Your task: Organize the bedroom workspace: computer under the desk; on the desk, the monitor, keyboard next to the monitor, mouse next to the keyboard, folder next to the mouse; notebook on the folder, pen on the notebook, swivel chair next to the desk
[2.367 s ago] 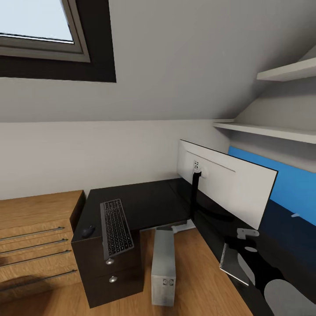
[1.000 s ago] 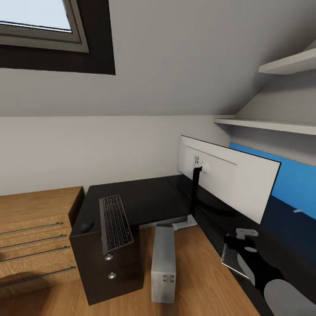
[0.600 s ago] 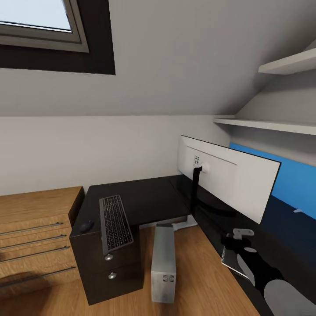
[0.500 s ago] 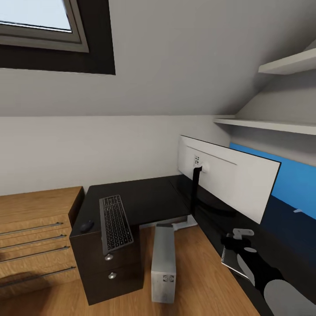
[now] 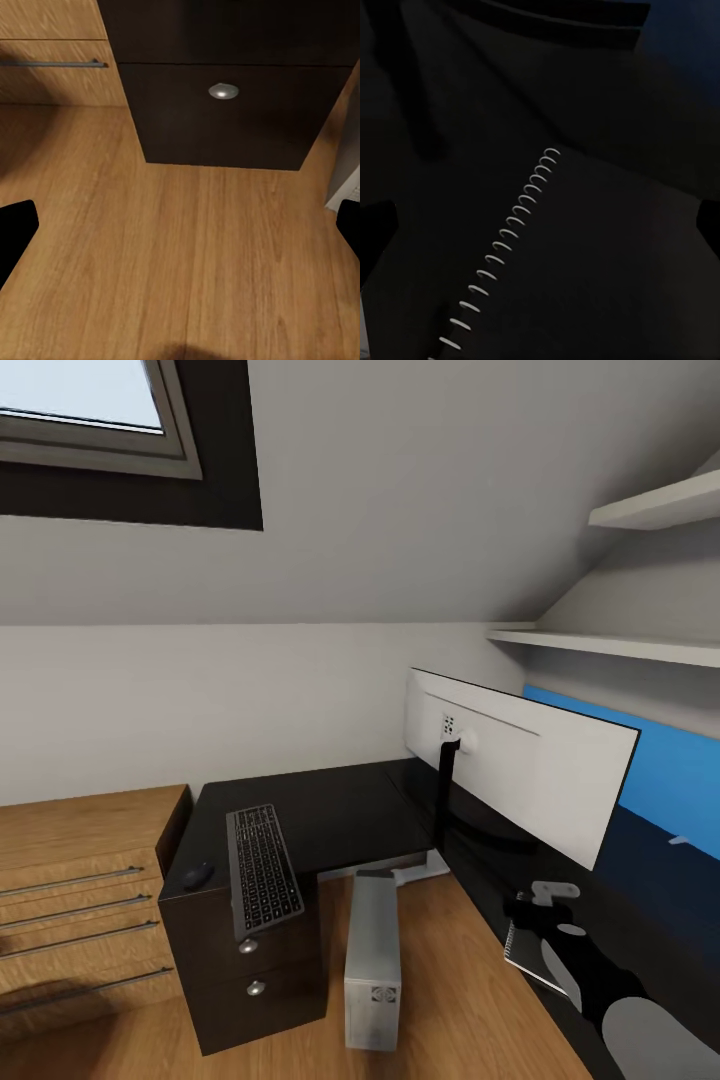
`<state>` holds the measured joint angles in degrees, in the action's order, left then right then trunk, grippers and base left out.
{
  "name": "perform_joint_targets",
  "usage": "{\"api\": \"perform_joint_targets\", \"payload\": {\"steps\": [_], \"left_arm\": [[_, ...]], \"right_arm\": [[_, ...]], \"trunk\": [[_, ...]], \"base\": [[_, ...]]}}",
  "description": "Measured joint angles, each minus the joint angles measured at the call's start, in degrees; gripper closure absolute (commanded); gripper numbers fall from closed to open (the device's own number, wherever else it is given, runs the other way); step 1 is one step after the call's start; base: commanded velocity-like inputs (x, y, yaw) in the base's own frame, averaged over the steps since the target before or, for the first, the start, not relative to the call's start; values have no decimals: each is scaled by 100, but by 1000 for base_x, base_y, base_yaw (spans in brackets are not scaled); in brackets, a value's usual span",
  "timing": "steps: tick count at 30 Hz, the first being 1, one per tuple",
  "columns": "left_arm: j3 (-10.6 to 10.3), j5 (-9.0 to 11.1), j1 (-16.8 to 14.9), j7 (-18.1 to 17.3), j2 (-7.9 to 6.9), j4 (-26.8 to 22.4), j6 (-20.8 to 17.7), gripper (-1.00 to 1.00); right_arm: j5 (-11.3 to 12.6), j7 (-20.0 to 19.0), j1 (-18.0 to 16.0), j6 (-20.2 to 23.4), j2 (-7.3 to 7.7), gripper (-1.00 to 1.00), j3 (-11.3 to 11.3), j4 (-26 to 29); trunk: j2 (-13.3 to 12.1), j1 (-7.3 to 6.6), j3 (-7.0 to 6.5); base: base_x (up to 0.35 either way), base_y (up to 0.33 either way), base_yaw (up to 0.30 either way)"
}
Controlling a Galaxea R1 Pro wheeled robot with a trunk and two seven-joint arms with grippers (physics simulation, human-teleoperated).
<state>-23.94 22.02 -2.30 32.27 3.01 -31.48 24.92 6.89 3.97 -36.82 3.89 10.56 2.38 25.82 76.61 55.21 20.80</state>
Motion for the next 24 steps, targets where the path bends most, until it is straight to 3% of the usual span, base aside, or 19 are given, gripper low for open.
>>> {"api": "perform_joint_targets", "payload": {"steps": [15,24], "left_arm": [[-10,0,0,6,3,0,-3,-100],[-5,-1,0,12,10,0,-4,-100]], "right_arm": [[0,21,0,169,4,-100,-8,6],[0,22,0,194,4,-100,-9,5]], "trunk": [[0,0,0],[360,197,161]], "base": [[0,0,0],[0,0,0]]}}
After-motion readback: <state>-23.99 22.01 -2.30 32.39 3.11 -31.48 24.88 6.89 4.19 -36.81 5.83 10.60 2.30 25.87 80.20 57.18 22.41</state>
